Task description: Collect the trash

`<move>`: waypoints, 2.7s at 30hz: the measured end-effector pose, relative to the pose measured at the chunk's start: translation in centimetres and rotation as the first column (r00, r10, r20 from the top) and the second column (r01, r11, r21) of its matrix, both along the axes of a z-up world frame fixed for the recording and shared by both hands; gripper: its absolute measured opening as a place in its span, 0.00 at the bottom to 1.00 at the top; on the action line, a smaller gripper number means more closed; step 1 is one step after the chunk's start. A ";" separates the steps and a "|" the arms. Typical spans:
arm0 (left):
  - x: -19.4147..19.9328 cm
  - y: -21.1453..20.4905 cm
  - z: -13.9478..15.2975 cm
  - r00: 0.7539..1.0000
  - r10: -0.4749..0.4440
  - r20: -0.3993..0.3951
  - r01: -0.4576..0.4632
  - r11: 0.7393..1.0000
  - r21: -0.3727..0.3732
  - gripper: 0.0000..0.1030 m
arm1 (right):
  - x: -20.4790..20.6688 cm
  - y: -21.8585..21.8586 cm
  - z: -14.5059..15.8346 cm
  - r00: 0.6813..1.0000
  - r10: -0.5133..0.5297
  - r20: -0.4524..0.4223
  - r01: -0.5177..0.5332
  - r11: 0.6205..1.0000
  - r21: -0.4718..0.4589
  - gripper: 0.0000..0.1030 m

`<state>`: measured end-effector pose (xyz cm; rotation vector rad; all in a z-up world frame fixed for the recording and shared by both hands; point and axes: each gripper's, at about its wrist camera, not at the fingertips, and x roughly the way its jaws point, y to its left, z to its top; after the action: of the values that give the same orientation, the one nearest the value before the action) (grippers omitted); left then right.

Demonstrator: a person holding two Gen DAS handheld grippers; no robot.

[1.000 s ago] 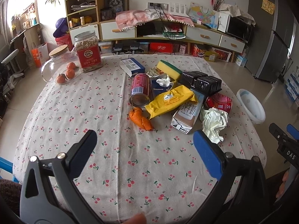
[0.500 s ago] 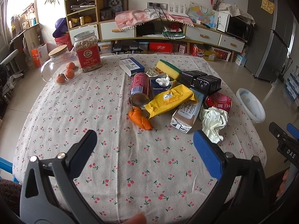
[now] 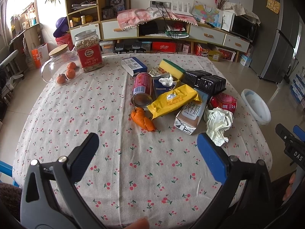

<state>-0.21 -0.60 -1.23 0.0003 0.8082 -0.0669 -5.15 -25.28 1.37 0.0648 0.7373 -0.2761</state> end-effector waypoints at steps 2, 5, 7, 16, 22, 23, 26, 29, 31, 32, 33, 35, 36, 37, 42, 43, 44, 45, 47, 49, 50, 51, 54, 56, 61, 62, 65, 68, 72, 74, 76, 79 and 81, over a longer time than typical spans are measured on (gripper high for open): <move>0.0 0.0 0.0 1.000 0.000 0.000 0.000 1.000 0.000 0.99 | 0.0 0.0 0.0 1.000 0.000 0.000 0.000 1.000 -0.001 1.00; 0.0 0.0 0.0 1.000 0.000 0.000 0.000 1.000 0.001 0.99 | 0.0 -0.1 0.0 1.000 0.002 0.001 -0.002 1.000 -0.002 1.00; 0.0 0.0 -0.1 1.000 0.000 0.000 0.000 1.000 0.000 0.99 | 0.0 -0.2 0.0 1.000 0.002 0.003 -0.002 1.000 -0.002 1.00; 0.1 0.1 -0.1 1.000 -0.003 -0.015 0.004 1.000 0.004 0.99 | 0.0 -0.1 0.4 1.000 0.010 0.001 -0.010 1.000 -0.009 1.00; 0.8 0.2 0.1 0.999 -0.006 -0.034 0.007 1.000 0.011 0.99 | 0.4 0.2 0.9 1.000 0.023 -0.006 -0.024 1.000 -0.018 1.00; 1.1 0.2 0.2 0.999 -0.009 -0.039 0.010 1.000 0.013 0.99 | 0.6 0.2 1.0 1.000 0.027 -0.008 -0.027 0.999 -0.021 1.00; 2.1 0.2 0.6 0.998 -0.024 -0.059 0.025 0.999 0.020 0.99 | 1.4 0.3 1.6 0.998 0.059 -0.028 -0.060 0.998 -0.024 1.00; 3.5 0.2 1.1 0.996 -0.045 -0.076 0.049 0.997 0.052 0.99 | 2.8 0.1 2.2 0.992 0.113 -0.058 -0.113 0.994 0.006 1.00; 4.7 0.2 1.3 0.994 -0.054 -0.091 0.060 0.996 0.064 0.99 | 3.9 -0.2 2.5 0.986 0.143 -0.082 -0.141 0.990 0.032 1.00; 5.3 0.3 1.3 0.993 -0.058 -0.105 0.065 0.996 0.068 0.99 | 4.7 -0.4 2.7 0.982 0.159 -0.101 -0.154 0.987 0.053 1.00; 5.9 0.3 1.2 0.990 -0.065 -0.121 0.074 0.995 0.069 0.99 | 5.4 -0.6 2.8 0.979 0.169 -0.111 -0.162 0.985 0.067 1.00; 7.4 0.3 0.8 0.983 -0.096 -0.159 0.107 0.993 0.059 0.99 | 6.9 -1.0 2.9 0.976 0.173 -0.131 -0.164 0.983 0.079 1.00; 8.1 0.3 0.6 0.976 -0.115 -0.184 0.127 0.990 0.054 0.99 | 7.7 -1.1 2.9 0.974 0.173 -0.146 -0.163 0.983 0.079 1.00; 8.8 0.2 0.3 0.968 -0.132 -0.212 0.146 0.988 0.048 0.99 | 8.4 -1.3 2.8 0.971 0.177 -0.159 -0.165 0.983 0.084 1.00; 12.4 1.4 -0.8 0.951 -0.122 -0.282 0.132 0.991 0.015 0.99 | 12.0 -1.3 1.8 0.950 0.210 -0.233 -0.186 0.975 0.119 1.00; 13.1 1.7 -1.0 0.950 -0.114 -0.290 0.121 0.993 0.006 0.99 | 12.6 -1.3 1.5 0.946 0.214 -0.244 -0.189 0.974 0.122 1.00; 13.7 2.0 -1.2 0.948 -0.106 -0.299 0.108 0.994 -0.011 0.99 | 13.0 -1.3 1.2 0.943 0.216 -0.252 -0.189 0.974 0.128 1.00; 14.2 2.4 -1.5 0.947 -0.099 -0.306 0.096 0.995 -0.025 0.99 | 13.6 -1.3 0.8 0.942 0.218 -0.256 -0.188 0.973 0.137 1.00; 14.9 2.8 -2.2 0.941 -0.093 -0.326 0.080 0.995 -0.052 0.99 | 14.5 -1.6 -0.2 0.938 0.216 -0.271 -0.175 0.970 0.166 1.00; 15.7 2.9 -3.0 0.928 -0.100 -0.359 0.077 0.994 -0.079 0.94 | 15.4 -1.9 -1.3 0.930 0.217 -0.297 -0.163 0.967 0.197 1.00; 16.2 2.8 -3.2 0.921 -0.109 -0.375 0.078 0.992 -0.095 0.93 | 15.9 -1.9 -1.6 0.925 0.225 -0.307 -0.165 0.964 0.208 1.00; 16.6 2.8 -3.5 0.915 -0.119 -0.385 0.081 0.990 -0.113 0.93 | 16.5 -1.7 -1.8 0.919 0.239 -0.313 -0.176 0.961 0.215 1.00; 17.8 2.8 -4.0 0.912 -0.119 -0.392 0.074 0.989 -0.126 0.89 | 18.1 -0.9 -1.8 0.907 0.277 -0.316 -0.216 0.952 0.217 1.00; 18.4 2.8 -4.3 0.910 -0.117 -0.399 0.071 0.989 -0.129 0.82 | 19.4 -0.1 -1.8 0.898 0.307 -0.316 -0.241 0.942 0.233 1.00; 19.5 3.0 -5.2 0.907 -0.130 -0.401 0.067 0.983 -0.168 0.73 | 21.6 1.0 -2.8 0.877 0.336 -0.343 -0.252 0.930 0.267 1.00; 19.6 2.9 -5.4 0.904 -0.138 -0.405 0.069 0.981 -0.180 0.71 | 22.0 1.0 -3.0 0.876 0.337 -0.344 -0.250 0.929 0.272 1.00; 20.0 2.9 -5.9 0.895 -0.152 -0.419 0.070 0.976 -0.204 0.62 | 23.3 1.2 -3.1 0.879 0.333 -0.342 -0.239 0.927 0.290 1.00; 20.2 2.9 -6.2 0.890 -0.171 -0.422 0.077 0.970 -0.231 0.53 | 24.2 1.7 -3.0 0.883 0.328 -0.337 -0.227 0.925 0.304 1.00; 20.1 3.1 -5.8 0.895 -0.168 -0.412 0.081 0.972 -0.221 0.53 | 25.2 3.1 -2.5 0.877 0.337 -0.341 -0.243 0.926 0.290 1.00; 20.0 3.5 -5.3 0.902 -0.155 -0.404 0.070 0.974 -0.216 0.53 | 26.2 4.4 -1.9 0.866 0.367 -0.339 -0.273 0.916 0.293 1.00; 19.7 4.4 -4.5 0.914 -0.137 -0.382 0.052 0.973 -0.224 0.53 | 27.5 6.0 -1.4 0.851 0.412 -0.324 -0.322 0.899 0.297 1.00; 19.5 6.3 -3.8 0.927 -0.091 -0.363 0.006 0.973 -0.230 0.53 | 30.4 8.8 -2.1 0.797 0.504 -0.332 -0.397 0.852 0.341 1.00; 19.5 7.6 -3.5 0.933 -0.054 -0.356 -0.029 0.974 -0.223 0.53 | 32.3 10.4 -3.5 0.766 0.537 -0.353 -0.409 0.831 0.377 1.00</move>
<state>19.26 7.01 -4.74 -0.2281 1.1661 -0.1748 27.14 -14.87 -2.09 0.0785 1.2233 0.3274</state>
